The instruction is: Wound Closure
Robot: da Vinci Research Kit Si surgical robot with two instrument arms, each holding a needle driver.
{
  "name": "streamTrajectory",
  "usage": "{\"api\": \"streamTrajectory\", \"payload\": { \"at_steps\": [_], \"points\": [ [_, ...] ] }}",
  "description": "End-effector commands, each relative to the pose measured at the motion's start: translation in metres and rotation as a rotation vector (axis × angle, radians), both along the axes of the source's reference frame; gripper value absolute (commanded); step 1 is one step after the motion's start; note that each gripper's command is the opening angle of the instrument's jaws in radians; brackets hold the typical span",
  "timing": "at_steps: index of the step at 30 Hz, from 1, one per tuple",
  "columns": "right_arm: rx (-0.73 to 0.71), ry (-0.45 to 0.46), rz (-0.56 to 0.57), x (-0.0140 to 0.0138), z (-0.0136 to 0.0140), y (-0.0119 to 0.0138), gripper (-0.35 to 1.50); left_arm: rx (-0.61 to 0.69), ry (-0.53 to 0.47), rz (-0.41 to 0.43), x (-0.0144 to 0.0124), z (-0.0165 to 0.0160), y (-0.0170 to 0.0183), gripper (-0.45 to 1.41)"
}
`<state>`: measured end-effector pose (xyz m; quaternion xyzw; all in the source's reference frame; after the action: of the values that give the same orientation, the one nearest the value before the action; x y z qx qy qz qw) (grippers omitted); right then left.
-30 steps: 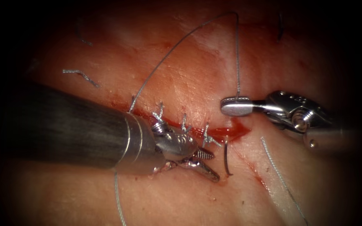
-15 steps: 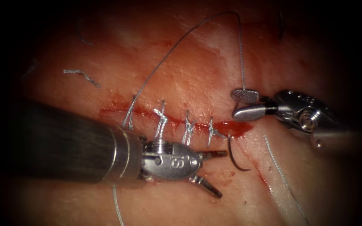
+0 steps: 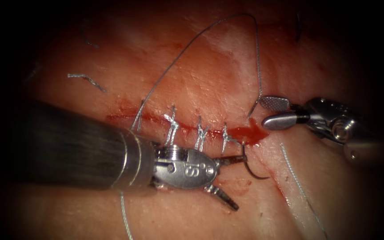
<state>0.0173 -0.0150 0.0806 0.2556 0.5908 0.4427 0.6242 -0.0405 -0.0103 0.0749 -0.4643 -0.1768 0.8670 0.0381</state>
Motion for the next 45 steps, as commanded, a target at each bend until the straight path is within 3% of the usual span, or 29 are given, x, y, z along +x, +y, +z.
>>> {"api": "streamTrajectory", "payload": {
  "at_steps": [1,11,12,13,14,15,16,22,29,33,40,45],
  "points": [
    [0.0,0.003,-0.001,0.0007,0.0006,-0.0002,1.31,-0.002,-0.001,-0.002,-0.0006,0.0004,0.0001,0.49],
    [0.001,-0.007,0.014,-0.0001,0.0004,-0.0002,1.31,-0.017,0.009,-0.025,-0.0033,0.0021,0.0004,0.46],
    [0.001,-0.01,0.021,-0.0003,0.0004,-0.0001,1.31,-0.018,0.01,-0.026,-0.0034,0.0023,0.0004,0.39],
    [0.002,-0.016,0.034,-0.0008,0.0002,-0.0001,1.31,-0.018,0.009,-0.022,-0.0033,0.0025,0.0005,-0.06],
    [0.002,-0.016,0.034,-0.0008,0.0002,-0.0001,1.31,-0.018,0.009,-0.022,-0.0033,0.0025,0.0005,-0.06],
    [0.003,-0.018,0.039,-0.0011,0.0002,-0.0001,1.31,-0.018,0.008,-0.021,-0.0031,0.0025,0.0005,-0.33],
    [0.003,-0.021,0.045,-0.0015,0.0001,-0.0001,1.31,-0.017,0.007,-0.019,-0.0029,0.0025,0.0005,-0.45],
    [0.004,-0.031,0.063,-0.0036,-0.0003,-0.0006,1.31,-0.006,0.066,-0.14,-0.0019,-0.0001,-0.0001,-0.45],
    [0.003,-0.028,0.057,-0.0039,-0.0005,-0.0014,1.31,0.11,0.068,-0.181,-0.0034,-0.0029,-0.0018,-0.45],
    [0.003,-0.026,0.052,-0.0037,-0.0006,-0.0016,1.31,0.207,0.051,-0.188,-0.0044,-0.0048,-0.0037,-0.45],
    [0.012,-0.014,0.035,-0.0036,-0.0007,-0.0023,1.31,0.253,0.019,-0.163,-0.0052,-0.0082,-0.0052,-0.45],
    [0.017,0.001,-0.015,-0.0039,-0.0015,-0.0033,1.31,0.165,-0.025,-0.115,-0.0048,-0.0106,-0.0029,-0.45]
  ]
}}
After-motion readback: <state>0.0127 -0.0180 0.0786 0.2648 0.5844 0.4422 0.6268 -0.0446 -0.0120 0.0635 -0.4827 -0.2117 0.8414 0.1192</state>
